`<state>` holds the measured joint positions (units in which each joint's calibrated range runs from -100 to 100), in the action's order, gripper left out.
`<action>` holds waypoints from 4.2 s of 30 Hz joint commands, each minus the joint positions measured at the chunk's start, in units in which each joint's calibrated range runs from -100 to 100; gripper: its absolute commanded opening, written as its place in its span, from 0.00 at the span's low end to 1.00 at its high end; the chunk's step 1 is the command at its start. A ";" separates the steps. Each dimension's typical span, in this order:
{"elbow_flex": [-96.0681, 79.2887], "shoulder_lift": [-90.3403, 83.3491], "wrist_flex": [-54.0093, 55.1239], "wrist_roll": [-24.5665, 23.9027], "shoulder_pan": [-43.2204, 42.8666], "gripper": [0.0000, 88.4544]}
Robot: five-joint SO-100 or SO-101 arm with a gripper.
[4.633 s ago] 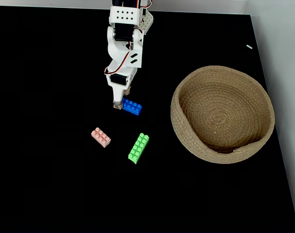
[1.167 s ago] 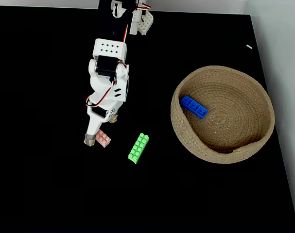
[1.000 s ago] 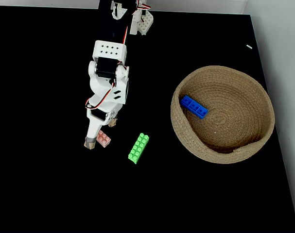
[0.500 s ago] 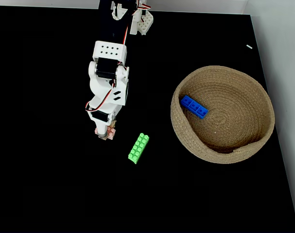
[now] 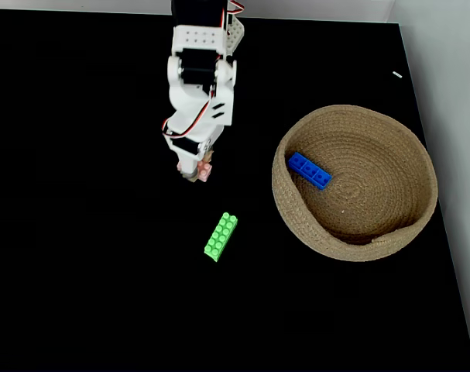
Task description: Place the lego blocks in the tray
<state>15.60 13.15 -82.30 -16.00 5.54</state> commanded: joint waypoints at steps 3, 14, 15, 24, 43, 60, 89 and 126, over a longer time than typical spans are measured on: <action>-15.74 -29.23 4.79 -3.91 -12.79 0.00; -38.99 -40.23 33.03 -9.28 -29.28 0.15; -41.00 -40.15 35.36 -9.18 -29.36 0.17; -46.74 -37.82 41.02 -9.33 -28.13 0.31; -26.50 -24.50 27.61 19.73 -1.58 0.40; -17.56 -2.66 29.69 27.25 2.13 0.44; -16.01 5.25 30.86 31.21 0.81 0.19; -7.62 10.24 31.78 20.12 -10.07 0.44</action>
<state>6.76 25.28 -50.87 3.74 -4.72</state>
